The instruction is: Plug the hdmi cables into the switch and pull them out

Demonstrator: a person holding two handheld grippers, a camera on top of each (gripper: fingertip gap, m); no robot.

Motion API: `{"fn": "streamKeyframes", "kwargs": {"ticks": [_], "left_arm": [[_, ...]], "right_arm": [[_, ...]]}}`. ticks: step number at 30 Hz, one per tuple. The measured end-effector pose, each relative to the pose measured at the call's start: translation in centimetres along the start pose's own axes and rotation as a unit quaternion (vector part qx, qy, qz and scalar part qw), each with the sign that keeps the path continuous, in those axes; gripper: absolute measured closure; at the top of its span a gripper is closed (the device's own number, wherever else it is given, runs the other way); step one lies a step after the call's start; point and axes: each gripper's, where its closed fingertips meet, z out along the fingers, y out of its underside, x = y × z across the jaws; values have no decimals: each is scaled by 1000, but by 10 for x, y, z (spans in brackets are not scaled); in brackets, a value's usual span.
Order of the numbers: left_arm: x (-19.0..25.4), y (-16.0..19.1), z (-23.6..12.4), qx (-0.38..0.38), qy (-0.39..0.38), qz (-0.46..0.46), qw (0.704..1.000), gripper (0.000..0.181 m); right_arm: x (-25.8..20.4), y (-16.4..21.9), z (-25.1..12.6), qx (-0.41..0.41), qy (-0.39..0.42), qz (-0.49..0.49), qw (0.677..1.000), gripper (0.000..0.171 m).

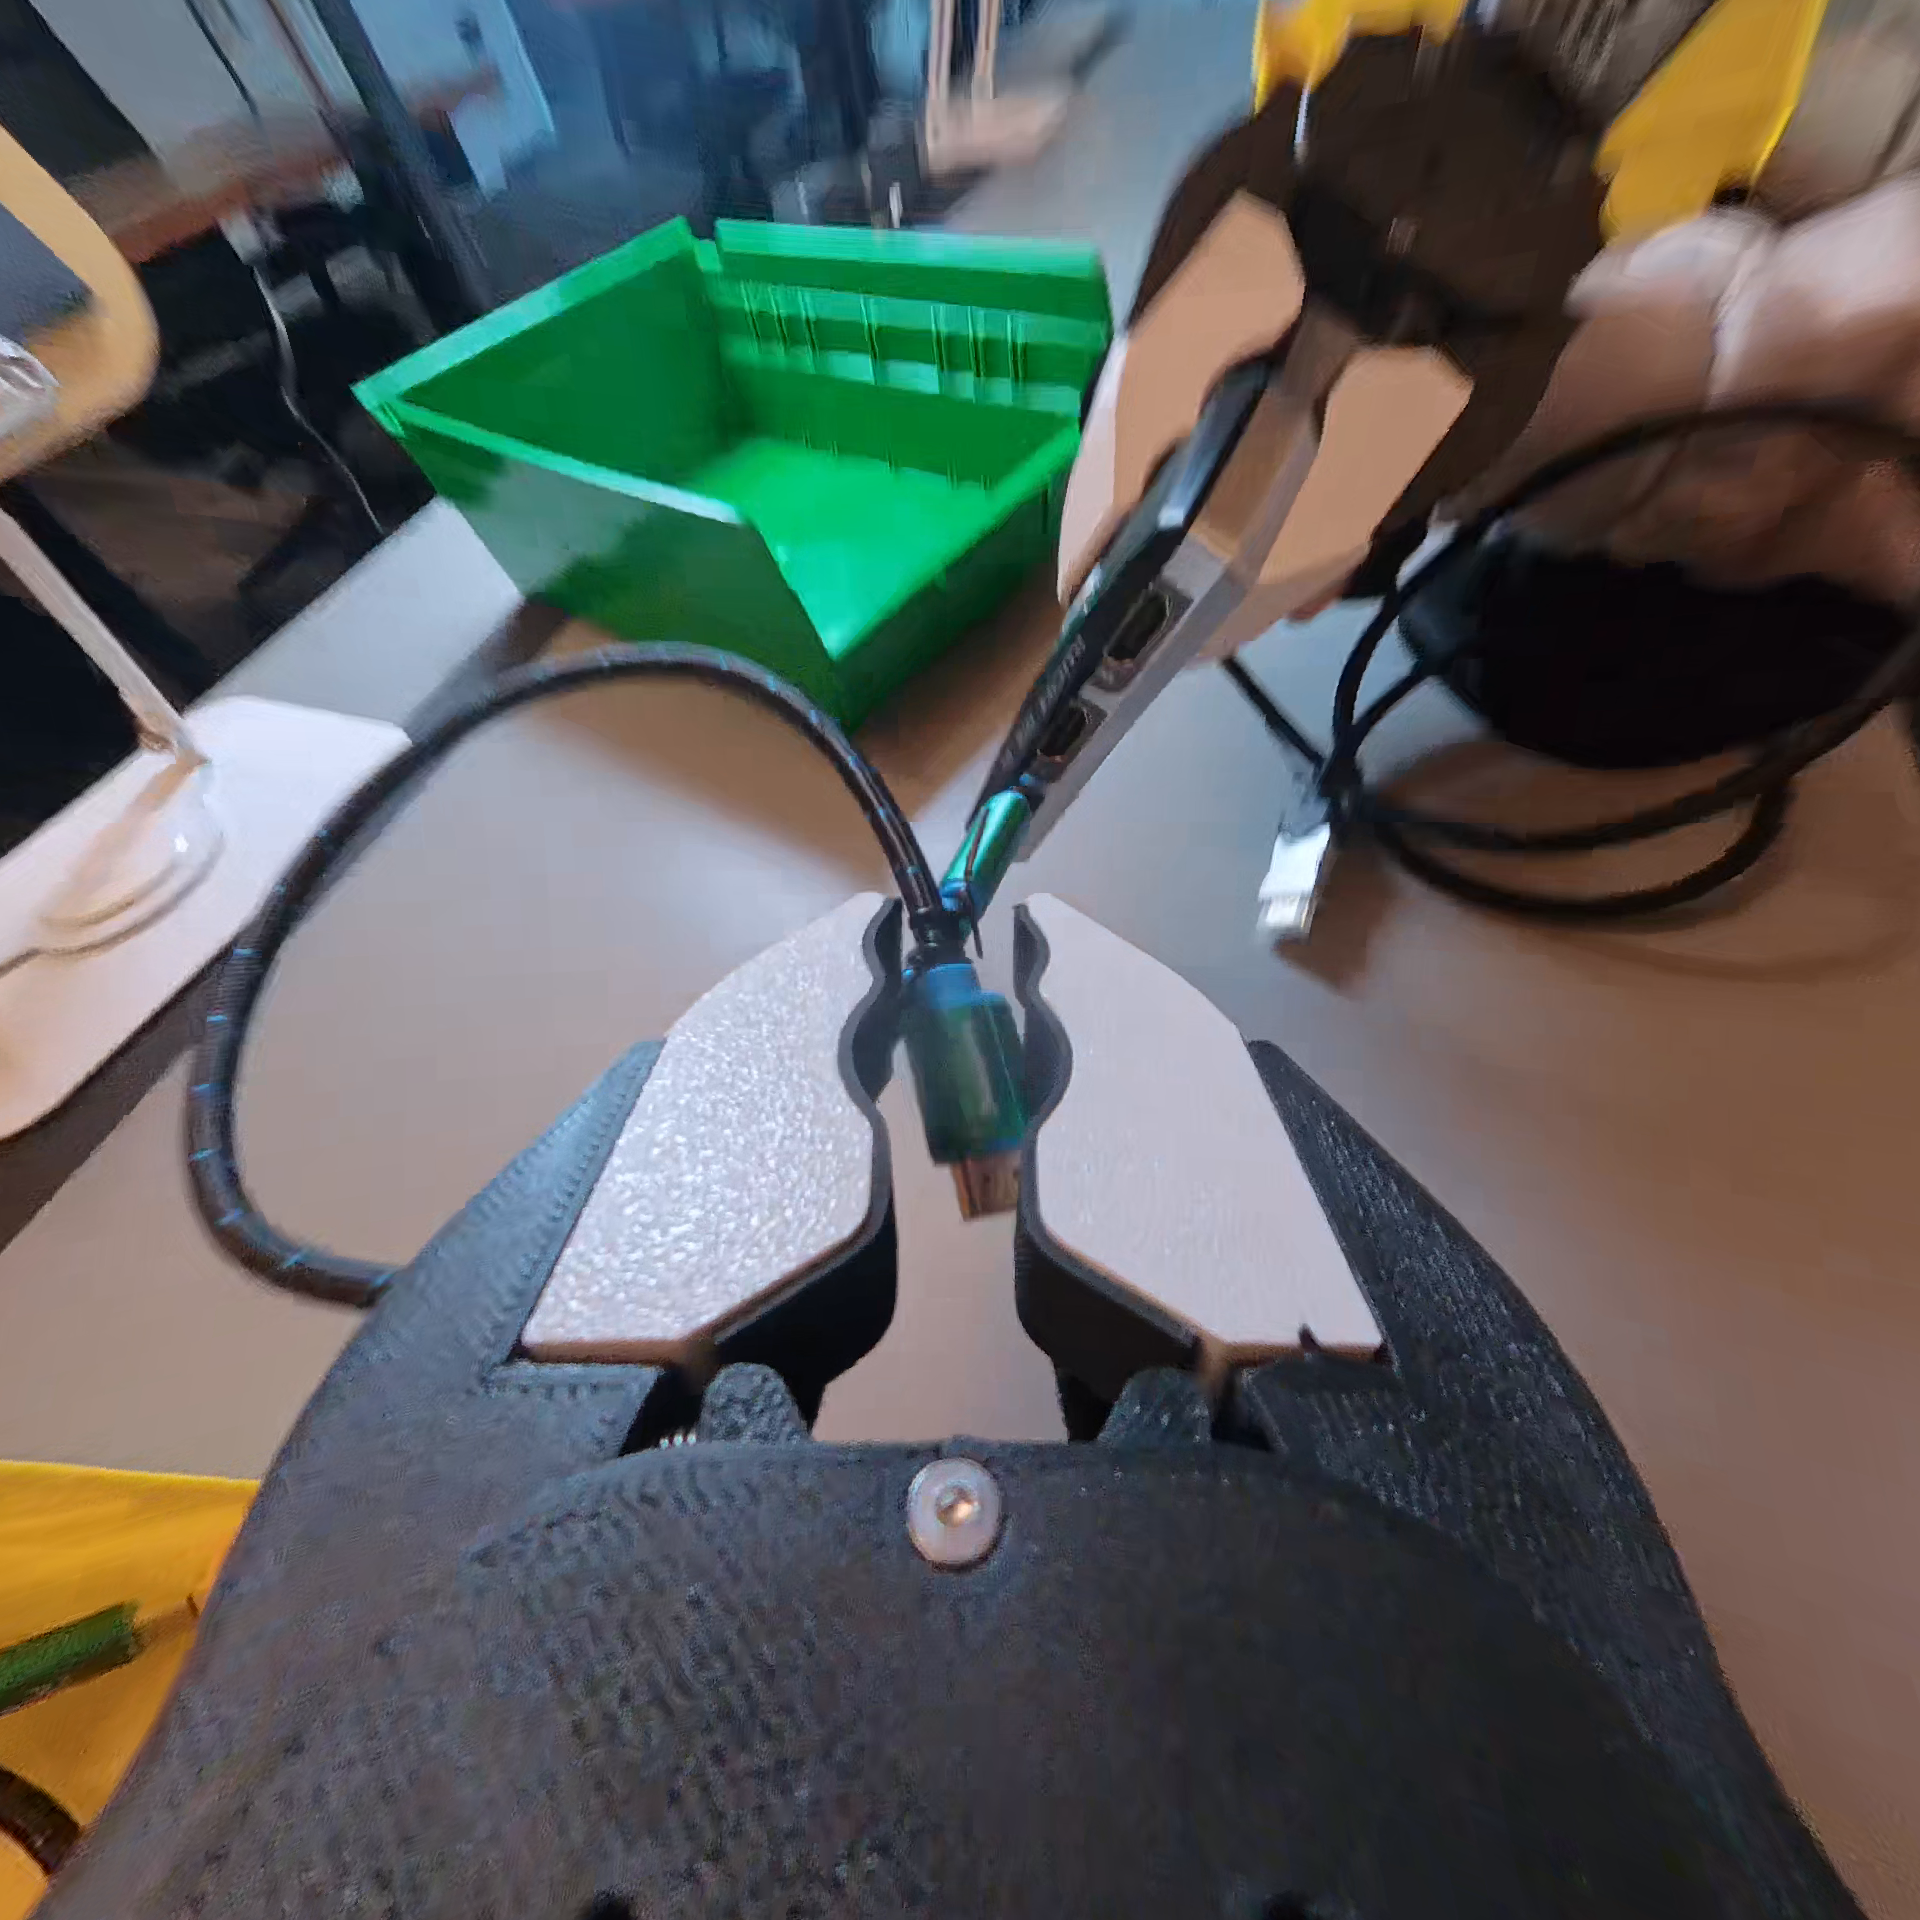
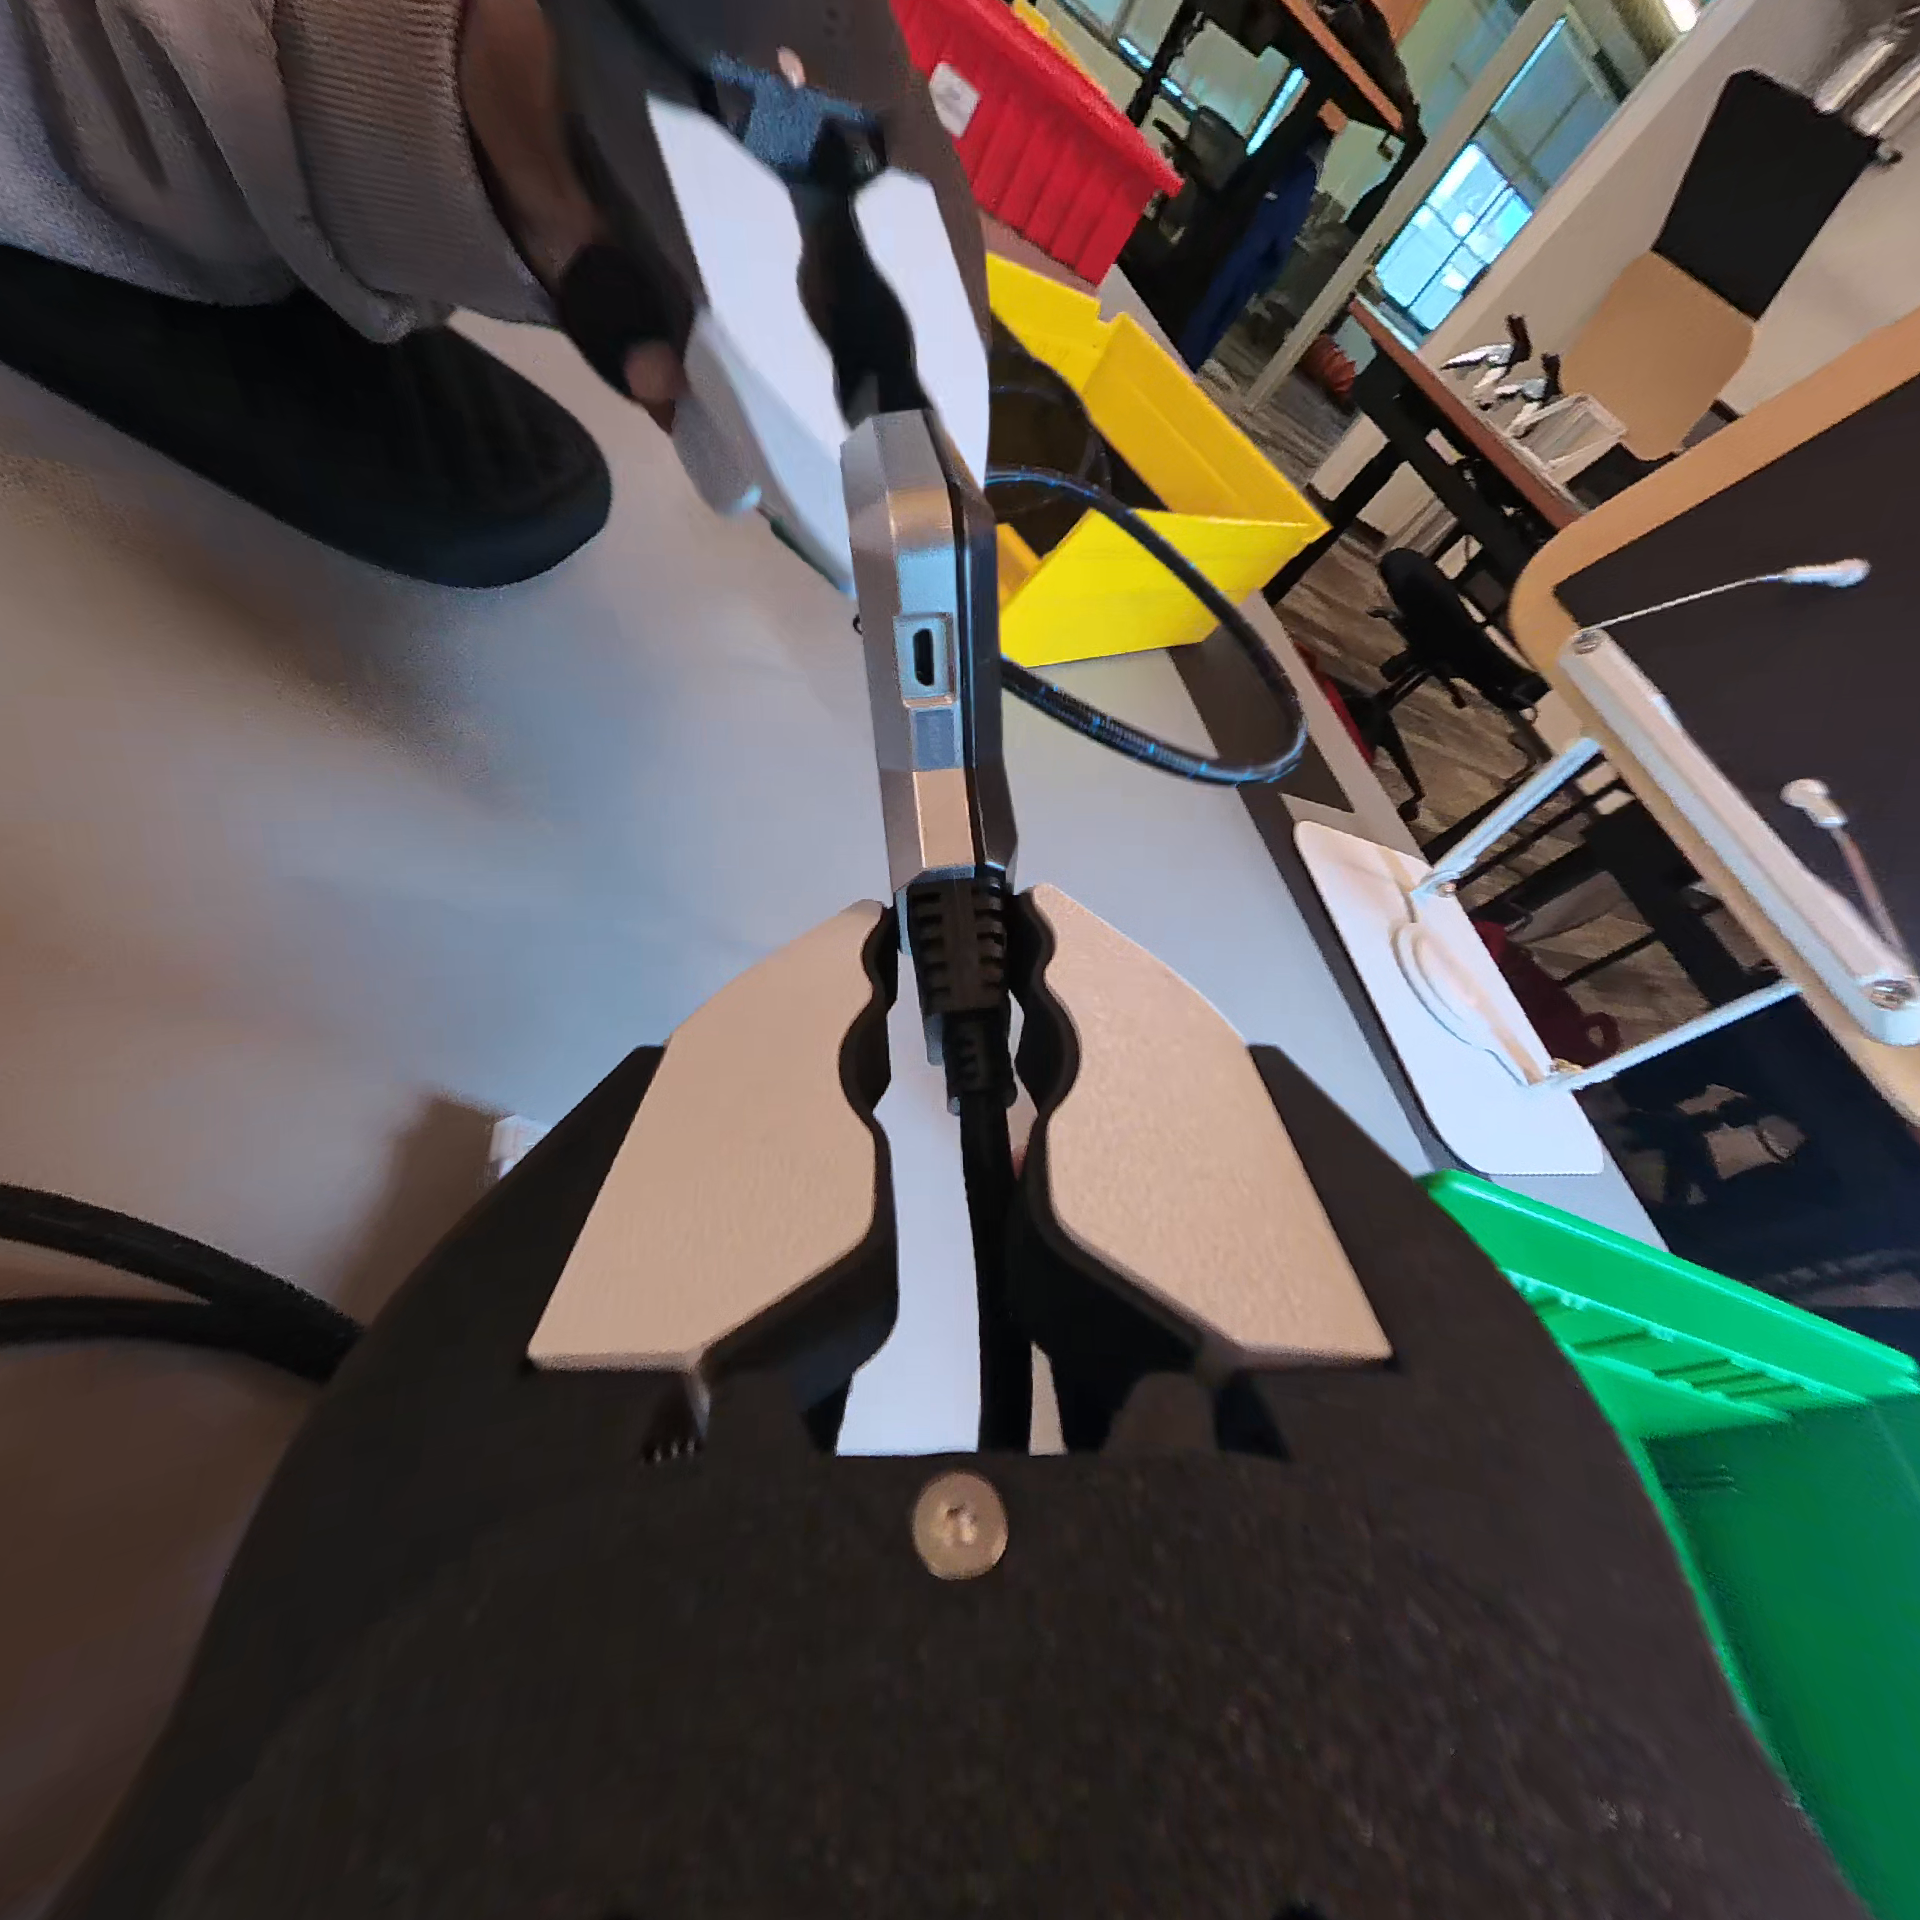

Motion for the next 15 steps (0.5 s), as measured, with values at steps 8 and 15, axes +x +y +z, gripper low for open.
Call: {"fn": "streamKeyframes", "kwargs": {"ticks": [8,15], "left_arm": [[-145,5,-124,111,-280,-91,949,162],[-188,90,-141,-75,-401,-141,902,158]], "right_arm": [[52,-20,-43,91,110,67,987,151],[63,-27,-54,127,138,85,979,151]]}}
